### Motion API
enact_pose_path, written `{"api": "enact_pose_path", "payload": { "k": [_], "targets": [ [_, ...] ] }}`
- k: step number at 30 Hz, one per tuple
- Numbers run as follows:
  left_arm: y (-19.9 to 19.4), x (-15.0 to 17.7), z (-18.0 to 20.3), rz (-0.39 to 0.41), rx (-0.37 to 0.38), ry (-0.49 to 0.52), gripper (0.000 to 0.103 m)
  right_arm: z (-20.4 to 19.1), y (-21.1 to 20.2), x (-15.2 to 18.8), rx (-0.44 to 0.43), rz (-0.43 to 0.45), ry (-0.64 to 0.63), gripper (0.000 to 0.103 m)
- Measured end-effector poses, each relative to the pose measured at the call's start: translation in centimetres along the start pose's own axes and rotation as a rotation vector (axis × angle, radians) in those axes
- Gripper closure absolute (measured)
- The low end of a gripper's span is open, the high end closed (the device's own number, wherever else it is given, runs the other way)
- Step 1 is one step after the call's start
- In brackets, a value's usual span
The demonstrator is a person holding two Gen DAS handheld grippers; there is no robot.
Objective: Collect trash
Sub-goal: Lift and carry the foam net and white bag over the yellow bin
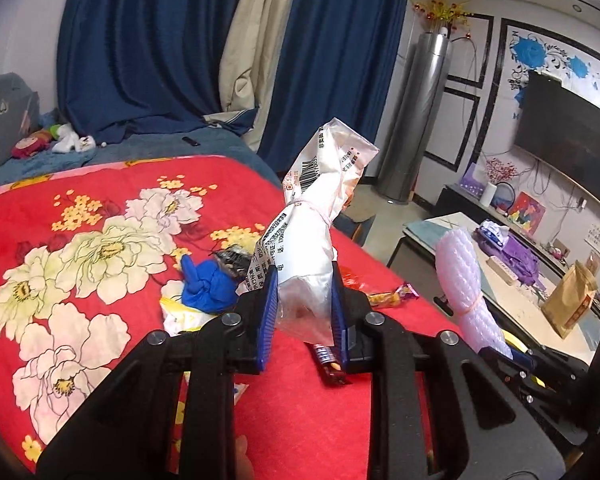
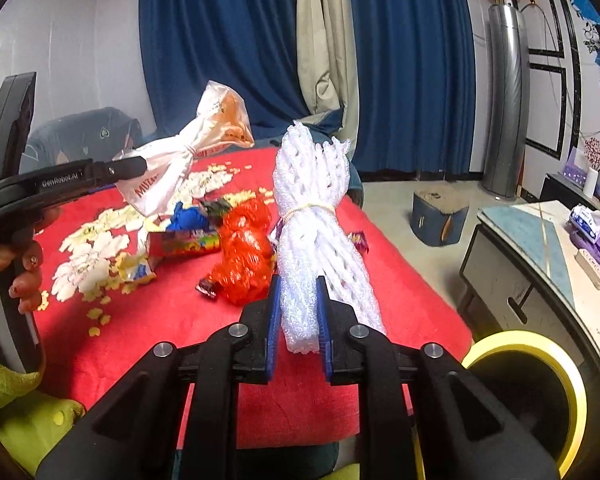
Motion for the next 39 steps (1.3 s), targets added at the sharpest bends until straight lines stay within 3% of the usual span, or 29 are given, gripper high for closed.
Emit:
{"api": "enact_pose_path", "payload": {
  "k": [16, 39],
  "targets": [
    [-1.1, 0.9, 4.8, 0.006, 0.123, 0.094, 0.086, 0.8, -5.2, -1.6, 0.048, 0.116, -0.002, 0.087],
    [-0.5, 3.6, 10.1, -0.035, 0.246, 0.213, 0.086, 5.8, -9.5, 1.2, 0.189, 0.159, 0.084, 0.087]
  ]
}}
Point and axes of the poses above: each gripper's, at about its wrist camera, not at the fingertips, and y roughly the way its jaws point, z to its right, x to its underside, the point moved 2 cm from there along y, roughly the way its jaws point, and after that the axes turned 8 degrees about -z, right-handed, at the moved point
